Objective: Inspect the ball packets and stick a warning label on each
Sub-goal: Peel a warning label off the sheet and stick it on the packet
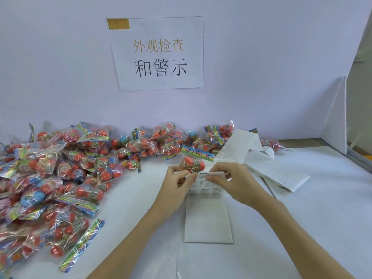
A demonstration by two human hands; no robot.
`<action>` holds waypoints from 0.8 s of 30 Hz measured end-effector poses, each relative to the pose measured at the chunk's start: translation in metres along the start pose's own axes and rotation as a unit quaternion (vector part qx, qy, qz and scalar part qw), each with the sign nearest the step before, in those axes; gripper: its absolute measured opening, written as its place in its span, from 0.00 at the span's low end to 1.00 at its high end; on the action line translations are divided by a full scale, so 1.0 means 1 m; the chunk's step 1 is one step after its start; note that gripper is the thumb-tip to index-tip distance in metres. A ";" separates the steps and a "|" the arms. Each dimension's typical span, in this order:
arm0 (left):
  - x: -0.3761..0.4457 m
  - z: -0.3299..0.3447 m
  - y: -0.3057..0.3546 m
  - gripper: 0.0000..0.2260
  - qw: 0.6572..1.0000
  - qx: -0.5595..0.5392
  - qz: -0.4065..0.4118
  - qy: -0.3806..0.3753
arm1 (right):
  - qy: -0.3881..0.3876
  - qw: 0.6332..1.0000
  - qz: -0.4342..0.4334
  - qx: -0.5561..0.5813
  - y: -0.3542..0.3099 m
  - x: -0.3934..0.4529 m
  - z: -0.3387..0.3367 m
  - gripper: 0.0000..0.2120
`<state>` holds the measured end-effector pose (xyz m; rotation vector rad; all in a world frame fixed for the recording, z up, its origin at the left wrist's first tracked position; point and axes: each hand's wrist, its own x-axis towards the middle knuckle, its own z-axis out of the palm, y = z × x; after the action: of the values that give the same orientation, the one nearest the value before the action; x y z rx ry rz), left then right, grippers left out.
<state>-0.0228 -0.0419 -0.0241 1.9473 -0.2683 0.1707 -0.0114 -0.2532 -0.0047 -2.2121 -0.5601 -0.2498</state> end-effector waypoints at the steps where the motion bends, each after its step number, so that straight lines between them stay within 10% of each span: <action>1: 0.000 0.001 0.000 0.14 1.000 -0.003 0.003 -0.001 | -0.004 1.000 0.002 -0.007 0.001 0.000 0.000 0.07; 24: 0.002 0.001 -0.001 0.17 0.992 -0.092 -0.079 0.020 | 0.143 0.965 -0.198 -0.093 -0.017 -0.006 0.022 0.06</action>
<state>-0.0212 -0.0430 -0.0247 1.7713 -0.0991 0.0786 -0.0248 -0.2293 -0.0096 -2.1682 -0.8402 -0.8477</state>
